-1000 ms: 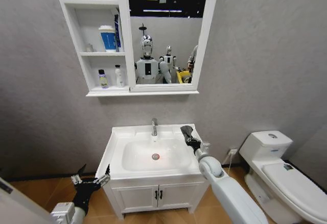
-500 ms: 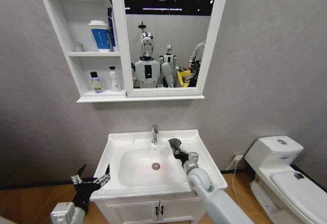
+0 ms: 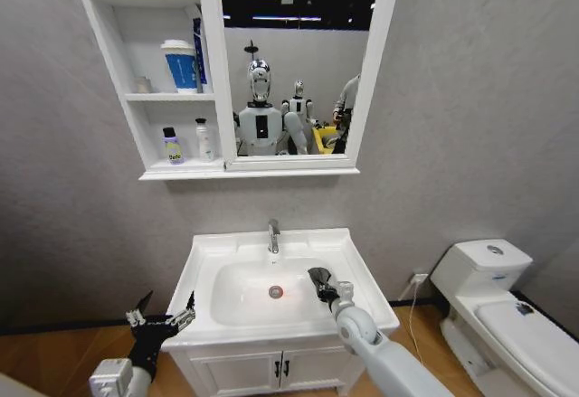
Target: Move facial cleanser and shampoo from washbasin to cabinet, then wipe washbasin with towel.
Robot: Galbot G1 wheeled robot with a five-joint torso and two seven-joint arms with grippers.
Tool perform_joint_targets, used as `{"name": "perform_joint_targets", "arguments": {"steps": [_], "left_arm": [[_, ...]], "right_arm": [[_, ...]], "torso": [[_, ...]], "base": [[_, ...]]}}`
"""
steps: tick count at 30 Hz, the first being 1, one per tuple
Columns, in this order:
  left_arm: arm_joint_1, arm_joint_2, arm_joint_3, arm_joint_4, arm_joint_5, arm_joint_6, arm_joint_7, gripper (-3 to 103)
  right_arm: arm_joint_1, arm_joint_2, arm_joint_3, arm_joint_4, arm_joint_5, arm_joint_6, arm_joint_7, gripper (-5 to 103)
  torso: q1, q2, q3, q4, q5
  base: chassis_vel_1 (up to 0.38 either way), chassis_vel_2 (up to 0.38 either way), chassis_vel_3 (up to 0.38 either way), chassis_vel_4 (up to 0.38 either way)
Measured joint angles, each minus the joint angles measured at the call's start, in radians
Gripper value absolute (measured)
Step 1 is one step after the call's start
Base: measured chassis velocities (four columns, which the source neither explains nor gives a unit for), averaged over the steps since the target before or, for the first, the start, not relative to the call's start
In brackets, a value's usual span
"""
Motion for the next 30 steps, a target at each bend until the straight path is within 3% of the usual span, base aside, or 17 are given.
{"name": "perform_joint_targets", "arguments": {"steps": [5, 8, 13, 19, 22, 30], "left_arm": [[0.0, 0.0, 0.0, 0.0, 0.0, 0.0, 0.0, 100], [0.0, 0.0, 0.0, 0.0, 0.0, 0.0, 0.0, 100], [0.0, 0.0, 0.0, 0.0, 0.0, 0.0, 0.0, 100], [0.0, 0.0, 0.0, 0.0, 0.0, 0.0, 0.0, 100], [0.0, 0.0, 0.0, 0.0, 0.0, 0.0, 0.0, 100], [0.0, 0.0, 0.0, 0.0, 0.0, 0.0, 0.0, 100]], "right_arm": [[0.045, -0.016, -0.041, -0.043, 0.08, -0.012, 0.023, 6], [0.093, -0.022, -0.071, -0.068, 0.181, -0.038, 0.06, 6], [0.129, -0.012, -0.099, -0.102, 0.239, -0.049, 0.078, 6], [0.174, 0.057, -0.139, -0.164, 0.279, -0.054, 0.08, 6], [0.2, 0.132, -0.158, -0.208, 0.278, -0.055, 0.065, 6], [0.247, 0.214, -0.188, -0.275, 0.284, -0.054, 0.045, 6]], "torso": [[0.0, 0.0, 0.0, 0.0, -0.0001], [0.0, 0.0, 0.0, 0.0, -0.0001], [0.0, 0.0, 0.0, 0.0, -0.0003], [0.0, 0.0, 0.0, -0.0001, -0.0004], [0.0, 0.0, 0.0, 0.0001, -0.0002], [0.0, 0.0, 0.0, 0.0, -0.0004]], "base": [[0.0, 0.0, 0.0, 0.0], [0.0, 0.0, 0.0, 0.0], [0.0, 0.0, 0.0, 0.0], [0.0, 0.0, 0.0, 0.0], [0.0, 0.0, 0.0, 0.0], [0.0, 0.0, 0.0, 0.0]]}}
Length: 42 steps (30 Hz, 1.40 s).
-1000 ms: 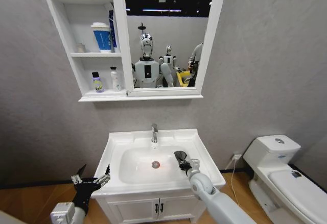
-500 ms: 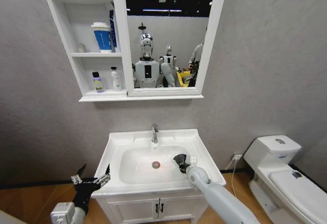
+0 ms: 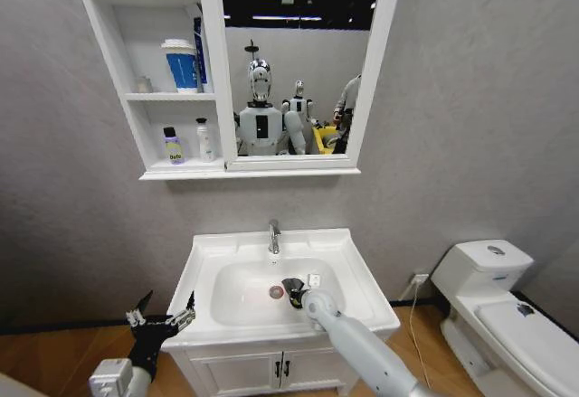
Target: Move facial cleanser and shampoo from washbasin to cabinet, then wipe washbasin with towel.
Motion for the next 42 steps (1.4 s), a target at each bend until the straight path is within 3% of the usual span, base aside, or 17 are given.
{"name": "perform_joint_targets", "arguments": {"steps": [7, 17, 24, 30, 35, 42], "left_arm": [[0.0, 0.0, 0.0, 0.0, 0.0, 0.0, 0.0, 100], [0.0, 0.0, 0.0, 0.0, 0.0, 0.0, 0.0, 100], [0.0, 0.0, 0.0, 0.0, 0.0, 0.0, 0.0, 100], [0.0, 0.0, 0.0, 0.0, 0.0, 0.0, 0.0, 100], [0.0, 0.0, 0.0, 0.0, 0.0, 0.0, 0.0, 100], [0.0, 0.0, 0.0, 0.0, 0.0, 0.0, 0.0, 100]], "right_arm": [[0.029, 0.046, -0.022, -0.033, 0.003, 0.004, -0.033, 6], [0.065, 0.165, -0.084, -0.123, -0.074, 0.011, -0.084, 6], [0.063, 0.18, -0.079, -0.162, -0.063, 0.013, -0.086, 6], [0.041, 0.136, -0.051, -0.133, -0.047, 0.012, -0.053, 6], [0.0, 0.063, -0.005, -0.091, 0.009, 0.002, -0.01, 6], [-0.025, -0.021, 0.03, -0.038, 0.012, 0.002, 0.024, 6]], "torso": [[0.0, 0.0, 0.0, 0.0, 0.0], [0.0, 0.0, 0.0, 0.0001, 0.0002], [0.0, 0.0, 0.0, 0.0, 0.0002], [0.0, 0.0, 0.0, 0.0001, 0.0003], [0.0, 0.0, 0.0, 0.0, 0.0005], [0.0, 0.0, 0.0, 0.0001, 0.0005]], "base": [[0.0, 0.0, 0.0, 0.0], [0.0, 0.0, 0.0, 0.0], [0.0, 0.0, 0.0, 0.0], [0.0, 0.0, 0.0, 0.0], [0.0, 0.0, 0.0, 0.0], [0.0, 0.0, 0.0, 0.0]]}}
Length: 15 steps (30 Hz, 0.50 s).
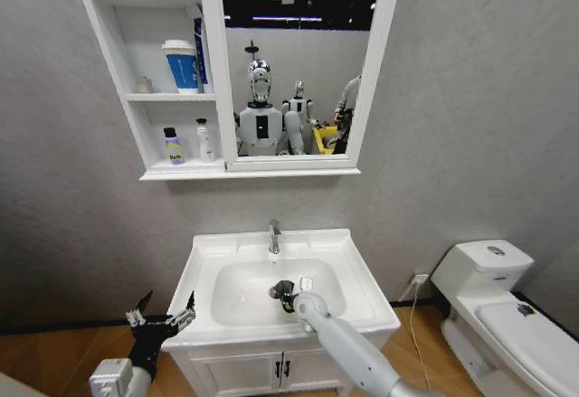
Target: Move facial cleanser and shampoo from washbasin to cabinet, then wipe washbasin with towel.
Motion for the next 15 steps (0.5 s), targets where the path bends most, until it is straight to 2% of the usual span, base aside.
{"name": "perform_joint_targets", "arguments": {"steps": [5, 10, 15], "left_arm": [[0.0, 0.0, 0.0, 0.0, 0.0, 0.0, 0.0, 100], [0.0, 0.0, 0.0, 0.0, 0.0, 0.0, 0.0, 100], [0.0, 0.0, 0.0, 0.0, 0.0, 0.0, 0.0, 100]], "right_arm": [[0.008, -0.059, 0.013, 0.019, 0.004, 0.001, 0.019, 6], [0.012, -0.134, 0.024, 0.037, -0.034, 0.019, 0.007, 6], [0.022, -0.12, 0.021, 0.008, -0.059, 0.023, -0.027, 6]], "torso": [[0.0, 0.0, 0.0, 0.0001, 0.0], [0.0, 0.0, 0.0, 0.0004, 0.0001], [0.0, 0.0, 0.0, -0.0005, -0.0009]], "base": [[0.0, 0.0, 0.0, 0.0], [0.0, 0.0, 0.0, 0.0], [0.0, 0.0, 0.0, 0.0]]}}
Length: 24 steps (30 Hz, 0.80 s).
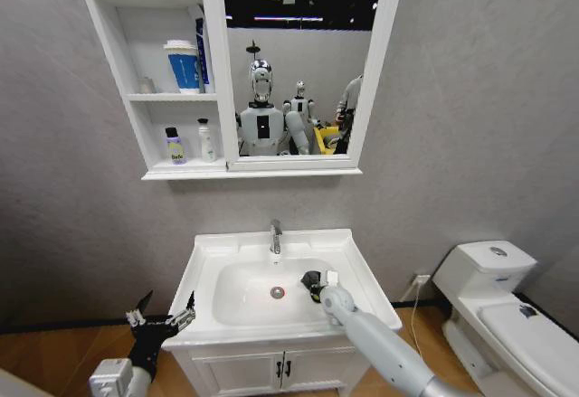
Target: Move facial cleanser and shampoo from washbasin to cabinet, then wipe washbasin with towel.
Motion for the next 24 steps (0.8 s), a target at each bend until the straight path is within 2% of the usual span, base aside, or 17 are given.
{"name": "perform_joint_targets", "arguments": {"steps": [2, 3, 11, 15, 18, 24], "left_arm": [[0.0, 0.0, 0.0, 0.0, 0.0, 0.0, 0.0, 100], [0.0, 0.0, 0.0, 0.0, 0.0, 0.0, 0.0, 100], [0.0, 0.0, 0.0, 0.0, 0.0, 0.0, 0.0, 100], [0.0, 0.0, 0.0, 0.0, 0.0, 0.0, 0.0, 100], [0.0, 0.0, 0.0, 0.0, 0.0, 0.0, 0.0, 100], [0.0, 0.0, 0.0, 0.0, 0.0, 0.0, 0.0, 100]], "right_arm": [[0.015, 0.057, -0.019, -0.046, -0.011, 0.004, -0.031, 6], [0.015, 0.057, -0.019, -0.046, -0.011, 0.004, -0.031, 6], [0.079, 0.219, -0.079, -0.202, -0.015, 0.011, -0.123, 6], [0.098, 0.255, -0.093, -0.228, 0.002, 0.012, -0.145, 6], [0.118, 0.297, -0.102, -0.23, 0.062, 0.005, -0.145, 6], [0.123, 0.325, -0.089, -0.24, 0.098, 0.002, -0.132, 6]], "torso": [[0.0, 0.0, 0.0, -0.0005, 0.0002], [0.0, 0.0, 0.0, -0.0005, 0.0002], [0.0, 0.0, 0.0, 0.0003, 0.0001], [0.001, 0.0, 0.0, 0.0002, 0.0002], [0.001, 0.0, 0.0, 0.0005, 0.0004], [0.001, 0.0, 0.0, 0.0006, 0.0007]], "base": [[0.0, 0.0, 0.0, 0.0], [0.0, 0.0, 0.0, 0.0], [0.0, 0.0, 0.0, 0.0], [0.0, 0.0, 0.0, 0.0], [0.0, 0.0, 0.0, 0.0], [0.0, 0.0, 0.0, 0.0]]}}
